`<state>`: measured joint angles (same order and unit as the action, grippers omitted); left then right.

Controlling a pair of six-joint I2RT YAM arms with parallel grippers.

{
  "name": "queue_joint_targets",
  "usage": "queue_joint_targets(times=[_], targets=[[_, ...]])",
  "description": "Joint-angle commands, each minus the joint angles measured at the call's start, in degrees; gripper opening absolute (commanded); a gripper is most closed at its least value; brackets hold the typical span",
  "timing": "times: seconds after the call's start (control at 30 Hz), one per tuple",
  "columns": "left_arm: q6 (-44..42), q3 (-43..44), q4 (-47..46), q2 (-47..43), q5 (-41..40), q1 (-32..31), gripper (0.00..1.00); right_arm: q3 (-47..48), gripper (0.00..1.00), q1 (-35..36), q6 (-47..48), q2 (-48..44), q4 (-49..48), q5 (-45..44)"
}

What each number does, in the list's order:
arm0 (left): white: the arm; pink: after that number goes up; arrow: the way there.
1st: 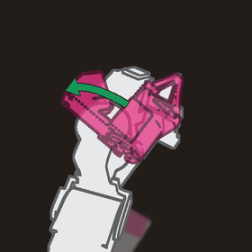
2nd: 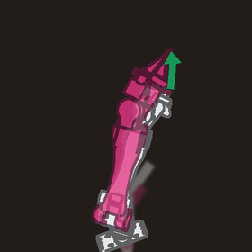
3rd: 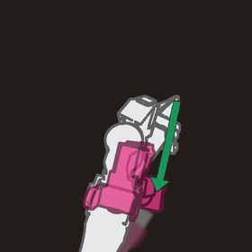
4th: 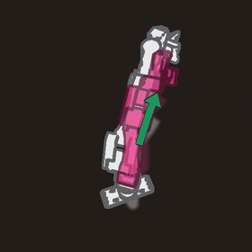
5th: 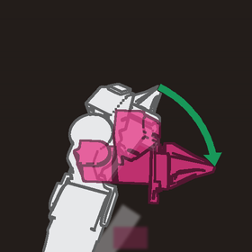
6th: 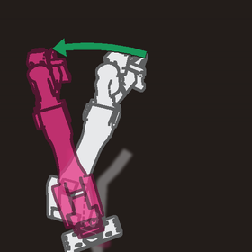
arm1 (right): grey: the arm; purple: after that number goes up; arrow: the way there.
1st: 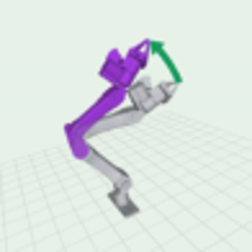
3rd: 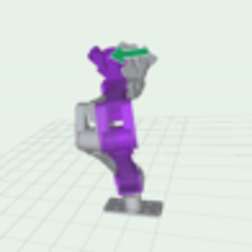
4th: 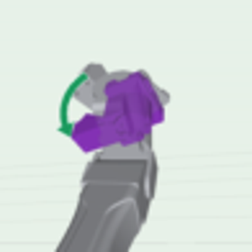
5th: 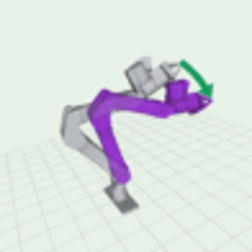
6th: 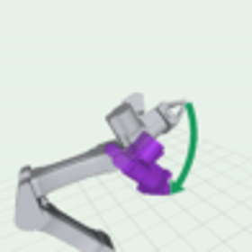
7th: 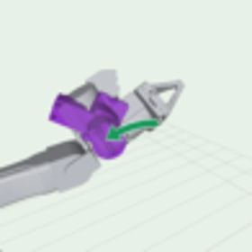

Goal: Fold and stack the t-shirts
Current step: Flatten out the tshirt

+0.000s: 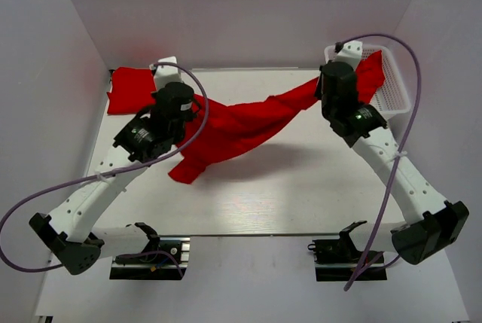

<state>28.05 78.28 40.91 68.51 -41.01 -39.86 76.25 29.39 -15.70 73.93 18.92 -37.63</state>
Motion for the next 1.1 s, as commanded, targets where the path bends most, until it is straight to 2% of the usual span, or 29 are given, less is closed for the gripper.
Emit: queue_joint_targets(times=[0.0,0.2,0.27,0.33,0.47,0.67,0.87,0.93,1.07], targets=[[-7.47,8.79,0.15,-1.63,-8.47,0.13,0.0,8.19,0.0,-1.0,7.68,-2.74,-1.25,-8.07],[-14.68,17.16,0.75,-1.53,-16.71,0.13,0.0,17.6,0.0,-2.31,15.42,-3.97,-0.72,-13.7],[-16.62,18.3,-1.69,-2.67,-18.57,0.13,0.0,18.76,0.0,-2.75,15.26,-4.93,-0.81,-15.98],[-20.92,18.31,-5.89,-5.22,-19.1,0.13,0.0,19.55,0.0,-2.93,19.12,-5.38,-0.73,-18.95],[-23.92,19.54,-8.73,-8.04,-19.1,0.13,0.0,20.34,0.0,-3.72,20.63,-6.78,-0.72,-21.25],[-26.47,22.0,-8.74,-8.84,-10.51,-0.49,0.0,19.56,0.0,-3.81,20.54,-9.86,-0.64,-18.54],[-25.78,27.45,-5.92,-6.46,-8.12,-0.49,0.0,18.94,0.0,-3.64,17.03,-13.54,1.56,-15.99],[-25.15,26.93,-5.22,-7.94,-5.24,-0.49,0.0,18.85,0.0,-3.98,16.15,-14.25,4.36,-15.64],[-24.54,22.54,-7.86,-9.27,-4.69,-0.49,0.0,16.93,0.0,-3.81,13.95,-14.34,5.78,-13.7]])
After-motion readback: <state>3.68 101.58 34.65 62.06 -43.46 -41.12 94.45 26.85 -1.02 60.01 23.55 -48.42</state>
